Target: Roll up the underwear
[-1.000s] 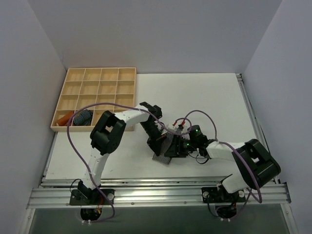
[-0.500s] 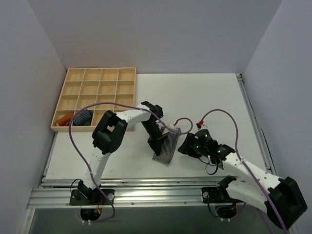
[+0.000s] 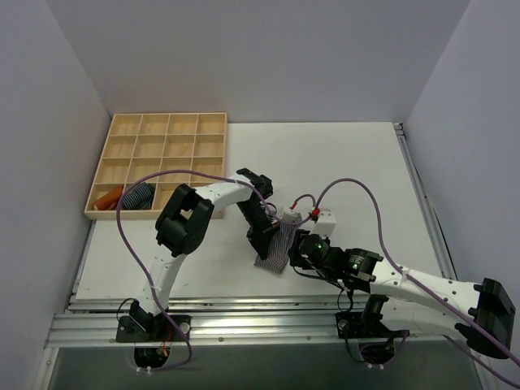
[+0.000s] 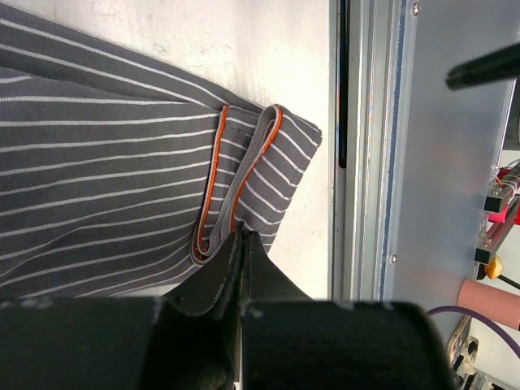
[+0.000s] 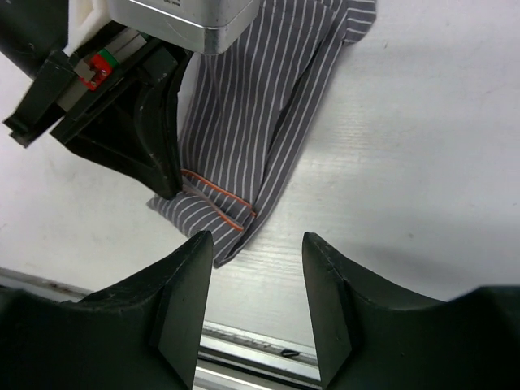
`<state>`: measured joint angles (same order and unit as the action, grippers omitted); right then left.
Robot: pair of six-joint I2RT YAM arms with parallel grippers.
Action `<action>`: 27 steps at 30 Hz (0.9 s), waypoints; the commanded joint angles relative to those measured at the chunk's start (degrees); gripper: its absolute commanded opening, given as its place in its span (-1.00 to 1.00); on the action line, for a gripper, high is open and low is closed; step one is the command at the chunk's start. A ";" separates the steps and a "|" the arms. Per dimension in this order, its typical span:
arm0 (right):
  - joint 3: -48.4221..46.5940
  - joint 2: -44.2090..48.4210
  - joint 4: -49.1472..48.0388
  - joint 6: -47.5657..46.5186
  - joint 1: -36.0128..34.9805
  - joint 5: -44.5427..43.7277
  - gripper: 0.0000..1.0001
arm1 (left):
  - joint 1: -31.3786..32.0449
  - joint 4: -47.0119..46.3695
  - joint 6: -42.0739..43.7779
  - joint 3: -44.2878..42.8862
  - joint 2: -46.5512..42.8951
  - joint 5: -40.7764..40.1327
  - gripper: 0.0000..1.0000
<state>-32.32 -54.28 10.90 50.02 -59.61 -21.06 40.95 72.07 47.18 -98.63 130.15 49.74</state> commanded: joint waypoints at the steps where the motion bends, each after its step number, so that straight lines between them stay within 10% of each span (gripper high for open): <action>1: -2.75 -1.44 0.27 -5.63 -2.34 -6.71 -0.11 | 0.80 -1.06 0.81 -1.57 0.90 -1.57 -0.95; 27: -15.32 -27.89 1.67 -18.90 -17.03 -11.28 -0.07 | 0.62 -0.71 0.28 -4.20 2.92 -0.87 -0.95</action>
<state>-44.86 -79.18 9.85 35.62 -74.74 -30.83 41.76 72.62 47.27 -100.77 131.50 49.54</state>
